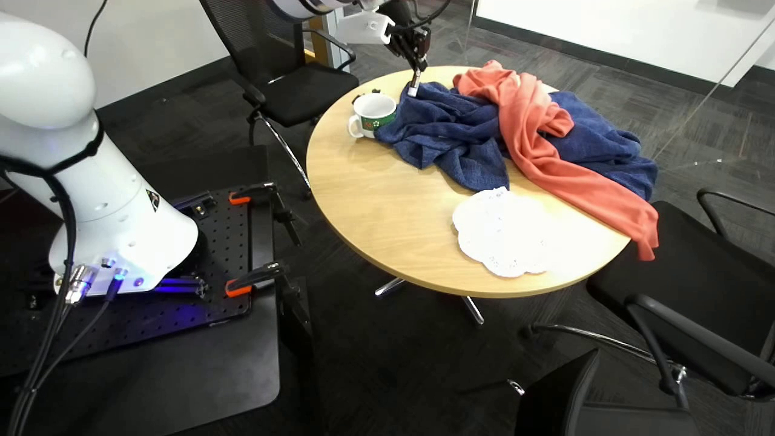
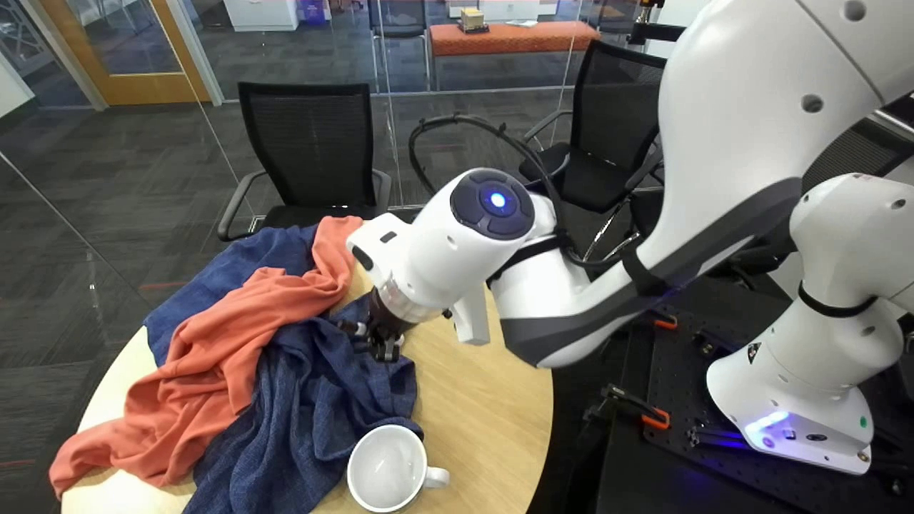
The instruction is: Remove the black marker from the white and green mug and put it on the table
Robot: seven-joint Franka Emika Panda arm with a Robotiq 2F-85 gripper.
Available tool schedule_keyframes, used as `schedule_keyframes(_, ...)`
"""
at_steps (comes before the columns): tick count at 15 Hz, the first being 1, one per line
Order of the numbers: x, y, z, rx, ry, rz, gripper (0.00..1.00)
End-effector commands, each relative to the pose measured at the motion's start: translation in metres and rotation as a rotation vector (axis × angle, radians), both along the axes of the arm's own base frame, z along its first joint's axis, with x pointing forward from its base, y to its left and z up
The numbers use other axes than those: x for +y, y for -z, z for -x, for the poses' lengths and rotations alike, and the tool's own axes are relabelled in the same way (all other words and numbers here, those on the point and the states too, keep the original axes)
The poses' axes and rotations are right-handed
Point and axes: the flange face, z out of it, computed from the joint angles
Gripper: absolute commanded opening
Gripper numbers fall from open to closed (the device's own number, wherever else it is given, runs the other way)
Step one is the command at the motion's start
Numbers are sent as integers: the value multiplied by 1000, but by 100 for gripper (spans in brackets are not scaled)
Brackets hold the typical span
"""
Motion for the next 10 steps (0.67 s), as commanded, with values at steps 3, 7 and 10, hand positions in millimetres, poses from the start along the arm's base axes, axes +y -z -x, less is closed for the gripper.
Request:
schedule_keyframes(3,-24,8,1,40,235,107,5)
schedule_keyframes(7,-19,25,15,110,301,152,5)
schedule_keyframes(10,-14,30,21,136,322,164,5)
